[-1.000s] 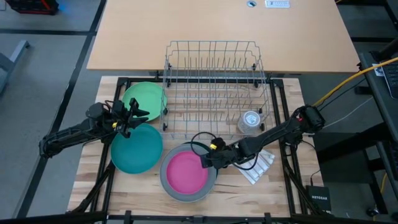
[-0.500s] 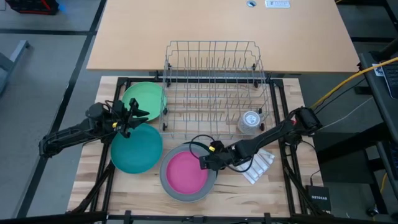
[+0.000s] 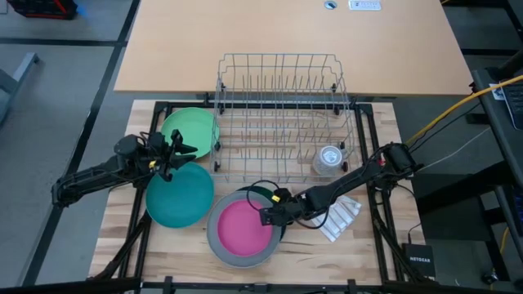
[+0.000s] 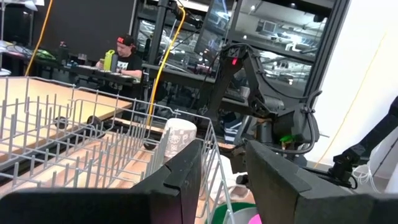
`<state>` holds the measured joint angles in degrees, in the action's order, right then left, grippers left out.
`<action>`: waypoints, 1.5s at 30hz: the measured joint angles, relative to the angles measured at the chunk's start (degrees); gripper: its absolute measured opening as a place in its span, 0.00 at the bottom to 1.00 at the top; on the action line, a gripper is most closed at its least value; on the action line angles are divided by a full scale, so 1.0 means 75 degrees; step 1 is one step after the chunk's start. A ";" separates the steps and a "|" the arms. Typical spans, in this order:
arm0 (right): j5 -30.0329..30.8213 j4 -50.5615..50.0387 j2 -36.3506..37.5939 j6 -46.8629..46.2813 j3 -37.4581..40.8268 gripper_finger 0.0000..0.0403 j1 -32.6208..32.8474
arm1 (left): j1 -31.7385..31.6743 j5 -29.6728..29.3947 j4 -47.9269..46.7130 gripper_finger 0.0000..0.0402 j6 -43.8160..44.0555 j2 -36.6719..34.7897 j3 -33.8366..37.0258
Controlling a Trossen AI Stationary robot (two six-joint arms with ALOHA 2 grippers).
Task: Sort dishes
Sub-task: Put the pink plate in the dish rack
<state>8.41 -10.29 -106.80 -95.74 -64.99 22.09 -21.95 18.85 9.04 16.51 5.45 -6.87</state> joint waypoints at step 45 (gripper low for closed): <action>0.3903 -0.7369 0.0032 0.7746 -0.6009 0.03 0.0003 | 0.0000 0.0003 0.0082 0.29 0.0029 0.0000 0.0000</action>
<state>37.68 -65.56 -106.56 -37.64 -110.06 22.11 -21.96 18.87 9.65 16.73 5.45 -6.87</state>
